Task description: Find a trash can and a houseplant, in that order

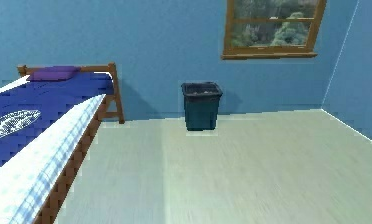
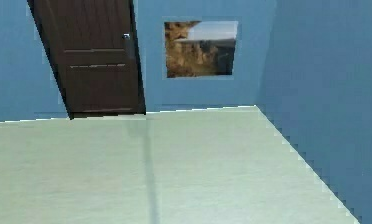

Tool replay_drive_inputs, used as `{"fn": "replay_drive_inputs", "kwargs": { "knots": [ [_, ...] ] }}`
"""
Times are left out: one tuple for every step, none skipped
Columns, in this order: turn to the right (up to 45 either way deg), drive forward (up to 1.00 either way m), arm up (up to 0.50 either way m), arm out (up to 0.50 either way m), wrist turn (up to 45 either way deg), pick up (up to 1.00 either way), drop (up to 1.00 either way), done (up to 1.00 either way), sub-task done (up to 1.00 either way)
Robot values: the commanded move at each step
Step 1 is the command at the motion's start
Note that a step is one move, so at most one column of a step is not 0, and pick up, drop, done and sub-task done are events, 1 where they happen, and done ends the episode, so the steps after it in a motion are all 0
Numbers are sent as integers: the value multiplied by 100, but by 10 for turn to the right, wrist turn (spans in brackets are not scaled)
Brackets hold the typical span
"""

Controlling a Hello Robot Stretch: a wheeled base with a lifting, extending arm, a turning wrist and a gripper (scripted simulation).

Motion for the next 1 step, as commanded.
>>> {"fn": "replay_drive_inputs", "kwargs": {
  "knots": [
    [-60, 0, 0, 0, 0, 0, 0, 0, 0]
  ]
}}
